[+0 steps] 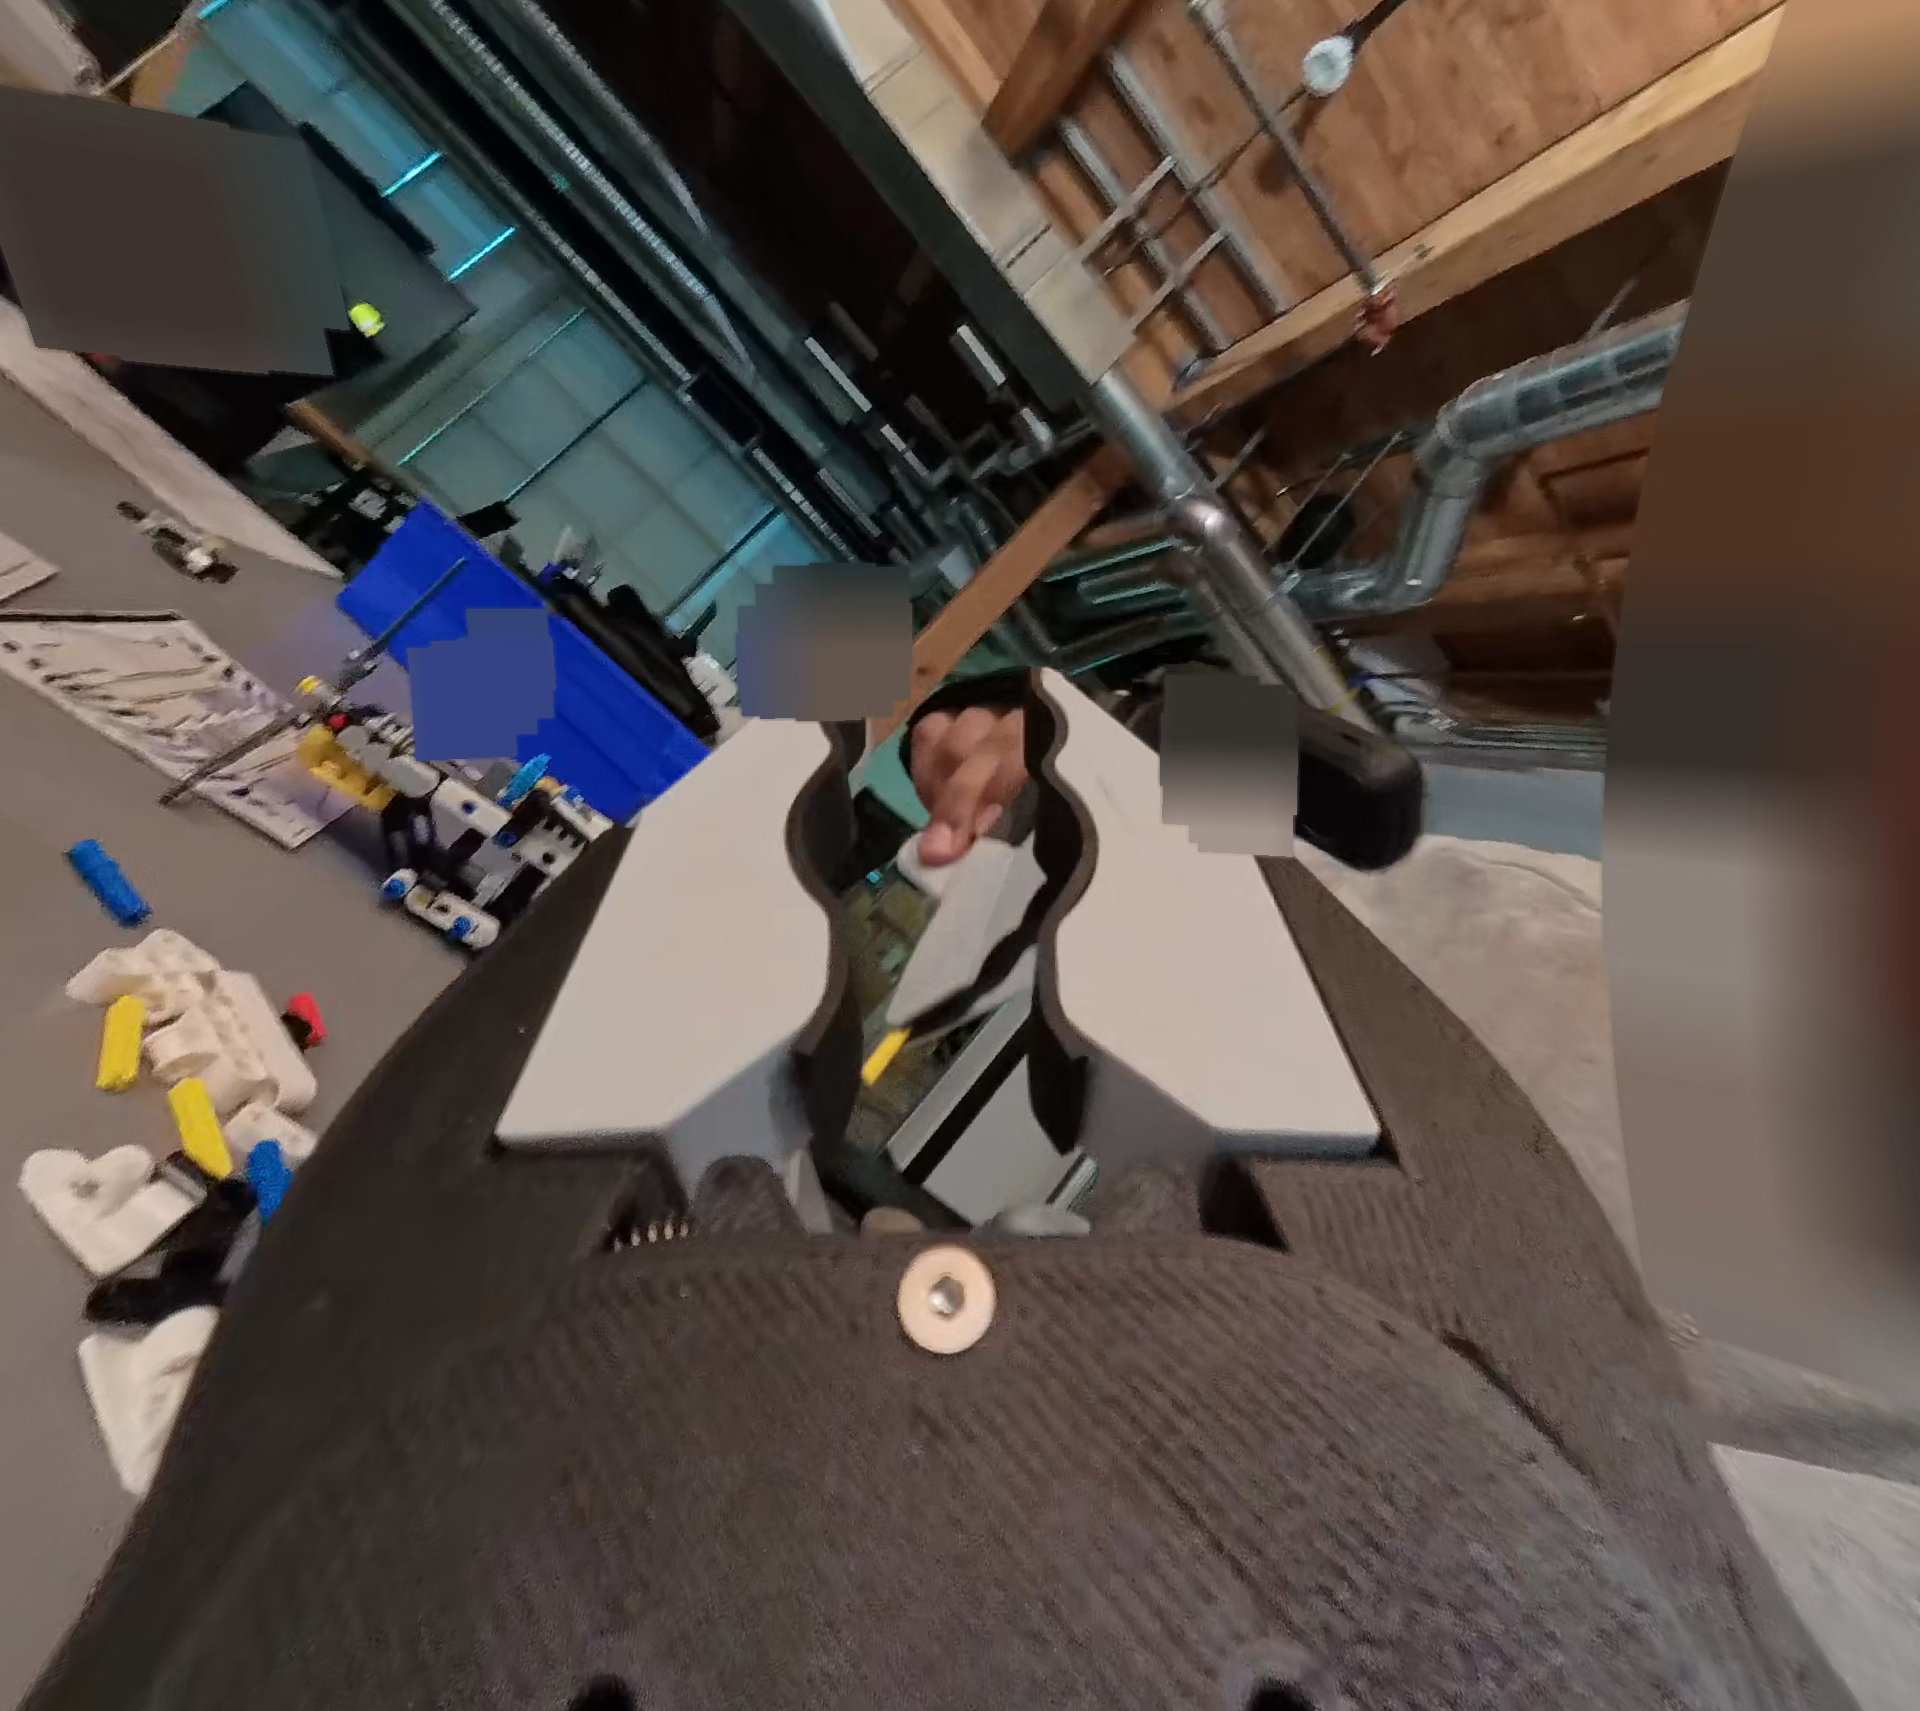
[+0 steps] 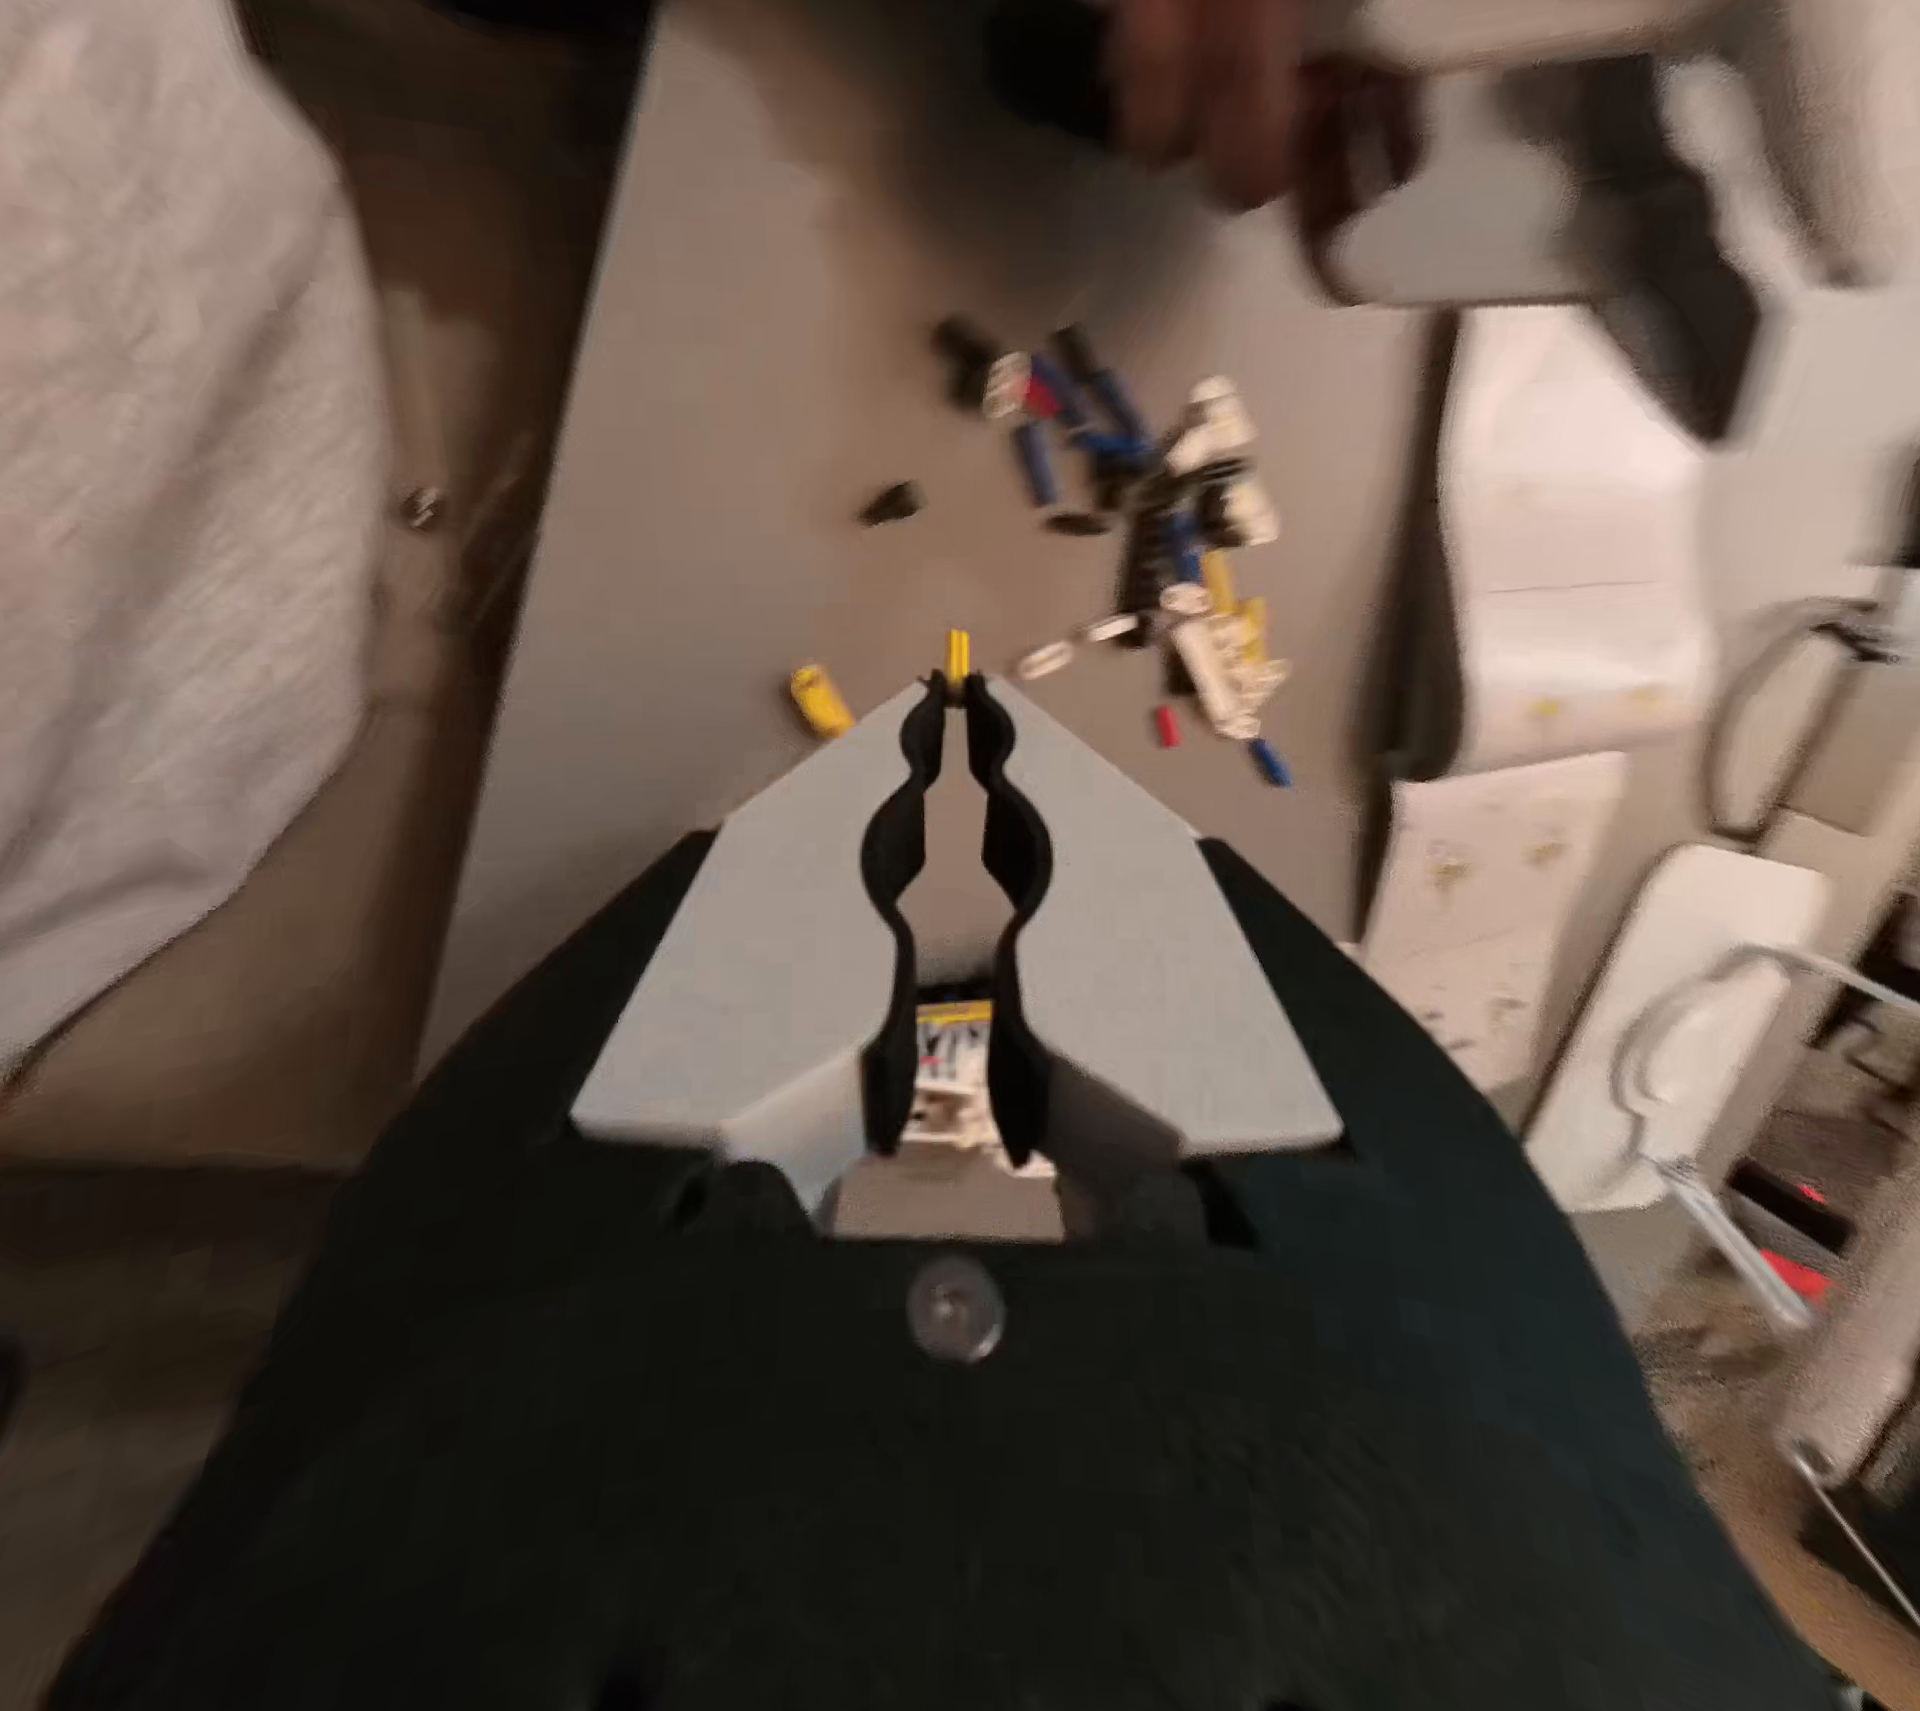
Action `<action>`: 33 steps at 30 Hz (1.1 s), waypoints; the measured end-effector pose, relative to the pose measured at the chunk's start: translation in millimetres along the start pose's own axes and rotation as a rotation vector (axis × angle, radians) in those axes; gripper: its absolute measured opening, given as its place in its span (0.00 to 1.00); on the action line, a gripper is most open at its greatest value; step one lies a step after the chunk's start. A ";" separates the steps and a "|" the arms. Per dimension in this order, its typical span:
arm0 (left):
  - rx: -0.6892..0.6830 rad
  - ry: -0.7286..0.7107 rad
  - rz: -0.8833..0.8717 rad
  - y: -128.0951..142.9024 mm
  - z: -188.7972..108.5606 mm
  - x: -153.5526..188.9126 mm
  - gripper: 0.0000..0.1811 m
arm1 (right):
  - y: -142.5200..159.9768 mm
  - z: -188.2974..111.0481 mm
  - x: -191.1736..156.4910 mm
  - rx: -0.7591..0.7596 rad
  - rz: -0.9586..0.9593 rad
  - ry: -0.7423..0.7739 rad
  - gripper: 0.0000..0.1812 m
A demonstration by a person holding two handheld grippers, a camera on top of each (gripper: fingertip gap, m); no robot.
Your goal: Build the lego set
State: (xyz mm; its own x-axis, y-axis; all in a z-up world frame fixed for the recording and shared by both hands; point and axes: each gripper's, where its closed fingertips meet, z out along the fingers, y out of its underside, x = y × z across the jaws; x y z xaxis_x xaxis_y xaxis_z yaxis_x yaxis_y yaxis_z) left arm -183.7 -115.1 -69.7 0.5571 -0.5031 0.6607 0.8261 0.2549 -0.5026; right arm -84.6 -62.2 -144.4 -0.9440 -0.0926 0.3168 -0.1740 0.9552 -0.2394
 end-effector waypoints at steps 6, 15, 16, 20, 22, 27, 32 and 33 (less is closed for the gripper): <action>0.010 -0.014 -0.015 -0.9 -0.9 -3.5 0.14 | 25.5 39.7 -39.0 -0.172 -0.147 -0.180 0.01; 0.016 0.016 -0.027 -2.3 -1.3 0.4 0.11 | 34.2 48.0 -35.5 -0.251 -0.133 -0.239 0.01; 0.019 0.018 -0.030 -3.0 -1.7 0.5 0.11 | 34.4 46.9 -33.4 -0.257 -0.123 -0.236 0.01; 0.027 0.028 -0.037 -4.2 -2.3 1.5 0.10 | 31.5 46.8 -30.7 -0.270 0.024 -0.285 0.01; 0.026 0.028 -0.039 -3.8 -2.3 1.3 0.10 | 29.0 47.3 -29.7 -0.285 0.148 -0.330 0.01; 0.030 0.029 -0.045 -4.5 -2.8 1.1 0.10 | 33.7 49.1 -23.4 -0.340 0.256 -0.369 0.01; 0.024 0.037 -0.054 -3.4 -2.1 1.4 0.10 | 39.0 51.5 -25.2 -0.392 0.269 -0.377 0.01; 0.023 0.038 -0.057 -3.2 -1.9 1.5 0.09 | 38.6 51.6 -25.4 -0.392 0.266 -0.379 0.01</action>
State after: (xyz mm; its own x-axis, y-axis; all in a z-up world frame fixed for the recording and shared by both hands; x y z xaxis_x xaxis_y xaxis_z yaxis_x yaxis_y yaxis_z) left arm -185.6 -118.2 -68.1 0.5062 -0.5485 0.6656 0.8582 0.2438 -0.4518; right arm -81.9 -37.4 -209.1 -0.9876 0.1387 -0.0735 0.1299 0.9850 0.1133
